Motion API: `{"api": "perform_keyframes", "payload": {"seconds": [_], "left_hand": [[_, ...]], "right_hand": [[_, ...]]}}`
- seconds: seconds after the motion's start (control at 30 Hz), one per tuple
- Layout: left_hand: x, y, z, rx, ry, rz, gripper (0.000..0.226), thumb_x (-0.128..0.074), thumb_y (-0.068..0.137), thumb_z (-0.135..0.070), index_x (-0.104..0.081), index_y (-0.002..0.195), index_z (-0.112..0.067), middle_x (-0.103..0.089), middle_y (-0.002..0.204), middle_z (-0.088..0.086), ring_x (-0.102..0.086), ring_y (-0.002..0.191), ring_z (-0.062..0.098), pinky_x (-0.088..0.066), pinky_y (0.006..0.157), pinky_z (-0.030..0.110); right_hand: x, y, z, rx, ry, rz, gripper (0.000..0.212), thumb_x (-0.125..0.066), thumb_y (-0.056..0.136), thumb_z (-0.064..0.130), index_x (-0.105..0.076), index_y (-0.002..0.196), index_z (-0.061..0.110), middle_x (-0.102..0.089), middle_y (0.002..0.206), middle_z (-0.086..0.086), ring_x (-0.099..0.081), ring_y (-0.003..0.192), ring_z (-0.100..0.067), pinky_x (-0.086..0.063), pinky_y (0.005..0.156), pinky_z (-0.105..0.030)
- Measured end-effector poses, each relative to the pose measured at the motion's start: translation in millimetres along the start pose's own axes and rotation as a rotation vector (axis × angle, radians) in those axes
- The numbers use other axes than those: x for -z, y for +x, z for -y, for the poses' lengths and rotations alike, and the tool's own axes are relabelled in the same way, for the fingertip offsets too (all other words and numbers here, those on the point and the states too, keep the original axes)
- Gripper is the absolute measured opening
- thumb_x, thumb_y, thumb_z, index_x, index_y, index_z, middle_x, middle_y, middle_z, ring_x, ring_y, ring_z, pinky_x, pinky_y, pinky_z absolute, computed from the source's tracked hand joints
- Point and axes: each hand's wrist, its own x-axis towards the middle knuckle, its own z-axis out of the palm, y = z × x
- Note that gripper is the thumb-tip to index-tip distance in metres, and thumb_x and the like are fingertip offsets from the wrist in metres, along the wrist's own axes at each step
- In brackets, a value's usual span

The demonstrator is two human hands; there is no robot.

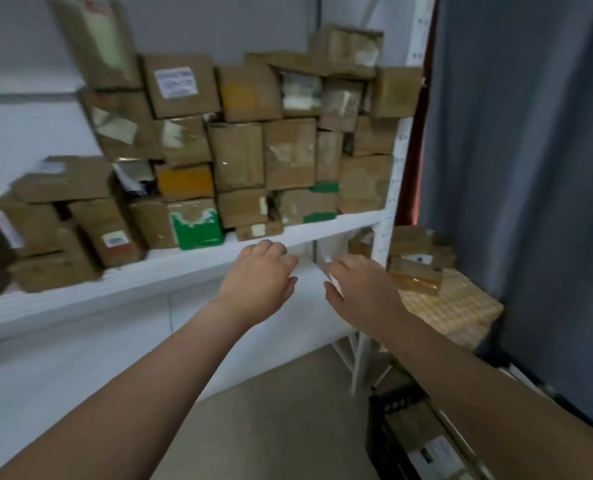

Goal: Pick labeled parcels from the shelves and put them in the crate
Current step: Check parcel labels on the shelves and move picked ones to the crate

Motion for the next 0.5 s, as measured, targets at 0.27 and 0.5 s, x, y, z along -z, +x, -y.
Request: {"api": "perform_keyframes", "payload": {"seconds": [0.27,0.5], "left_hand": [[39,-112,171,0.200,0.114,-0.007,0.029,-0.074,0.074,-0.030,-0.068,0.095,-0.012,-0.065,0.092,0.010,-0.061,0.083,0.032,-0.052,0.066,0.039],[51,-192,286,0.360,0.193,0.054,0.037,-0.068,0.077,-0.031,-0.063,0.108,-0.012,-0.060,0.109,0.013,-0.058,0.097,0.033,-0.053,0.078,0.042]], "right_hand": [[-31,87,170,0.179,0.194,-0.104,0.032,-0.051,0.085,0.025,-0.069,0.109,0.013,-0.068,0.104,-0.004,-0.064,0.093,-0.026,-0.050,0.080,-0.035],[-75,143,297,0.226,0.319,-0.032,0.042,-0.049,0.095,0.029,-0.050,0.135,0.020,-0.045,0.140,0.001,-0.042,0.126,-0.018,-0.036,0.102,-0.032]]}}
